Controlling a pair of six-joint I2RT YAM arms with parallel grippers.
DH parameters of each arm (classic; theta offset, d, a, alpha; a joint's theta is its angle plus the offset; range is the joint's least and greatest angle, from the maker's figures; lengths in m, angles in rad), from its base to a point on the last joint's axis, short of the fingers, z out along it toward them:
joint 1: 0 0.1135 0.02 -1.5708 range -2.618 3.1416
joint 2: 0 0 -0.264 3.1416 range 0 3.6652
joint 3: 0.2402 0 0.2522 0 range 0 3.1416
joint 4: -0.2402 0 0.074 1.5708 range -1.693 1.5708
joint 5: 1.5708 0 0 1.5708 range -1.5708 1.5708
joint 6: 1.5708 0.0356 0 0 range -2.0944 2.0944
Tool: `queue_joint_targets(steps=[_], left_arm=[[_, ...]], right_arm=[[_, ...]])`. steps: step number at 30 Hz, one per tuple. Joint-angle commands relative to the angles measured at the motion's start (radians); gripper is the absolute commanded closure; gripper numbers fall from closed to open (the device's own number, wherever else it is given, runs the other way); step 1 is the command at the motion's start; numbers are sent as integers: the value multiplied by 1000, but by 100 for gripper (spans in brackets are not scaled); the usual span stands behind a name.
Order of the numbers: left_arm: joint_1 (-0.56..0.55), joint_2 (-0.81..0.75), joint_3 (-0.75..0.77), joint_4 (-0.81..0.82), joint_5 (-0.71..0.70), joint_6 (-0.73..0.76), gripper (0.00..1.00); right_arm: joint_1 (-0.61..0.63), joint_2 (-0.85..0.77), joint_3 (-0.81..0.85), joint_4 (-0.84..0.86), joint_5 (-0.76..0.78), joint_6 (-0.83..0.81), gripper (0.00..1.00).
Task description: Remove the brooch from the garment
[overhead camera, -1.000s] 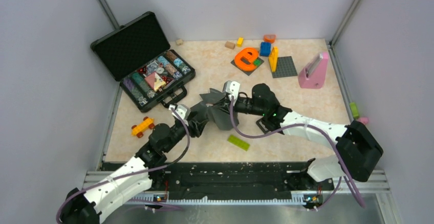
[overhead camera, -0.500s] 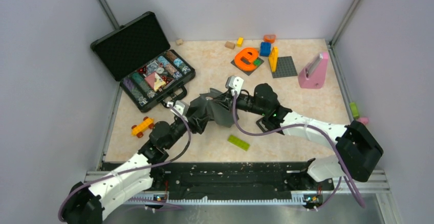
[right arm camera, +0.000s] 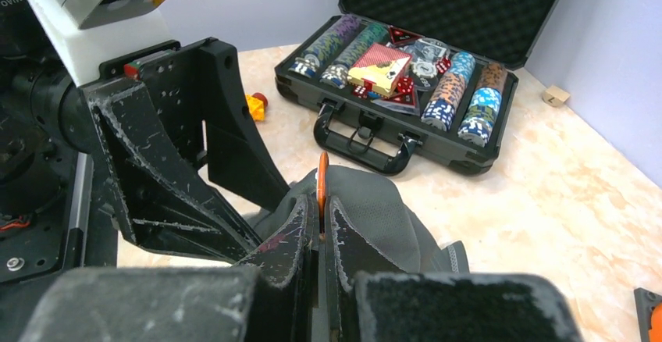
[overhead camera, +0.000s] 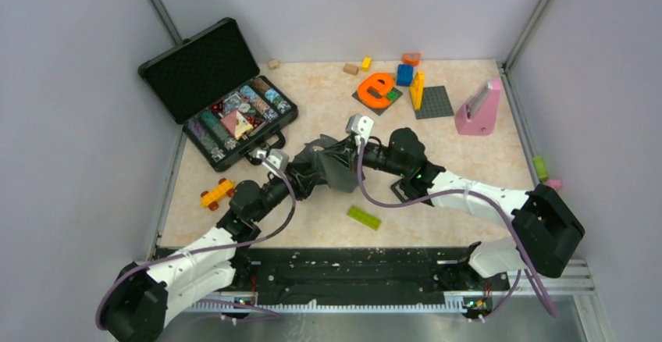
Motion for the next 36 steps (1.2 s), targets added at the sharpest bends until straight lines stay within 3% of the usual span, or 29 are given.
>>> queue_joint_targets(steps=[1,3,6,10,17,20,22,27,32,36], left_arm=[[4,10,48,40,105,50,59],[3,10,70,-5,136,67,79],[2,4,104,-71,224,103,94],[2,-10,141,-130,327,129,100],[1,-24,149,-128,454,102,100],[1,-30,140,-104,472,75,92],[1,-45,130,-100,449,53,77],[3,-159,78,-124,268,-3,55],[8,-261,61,-210,80,-78,44],[73,-191,138,-281,145,-195,40]], right_arm=[[12,-39,14,75,-18,15,100],[11,-29,16,82,-14,16,100],[13,-9,19,103,-5,21,100],[17,26,25,134,19,26,100],[17,85,40,202,88,38,100],[18,102,38,246,103,57,100],[17,104,29,280,111,68,100],[18,90,5,334,155,81,100],[17,74,-15,378,171,88,100],[16,60,-45,434,174,121,100]])
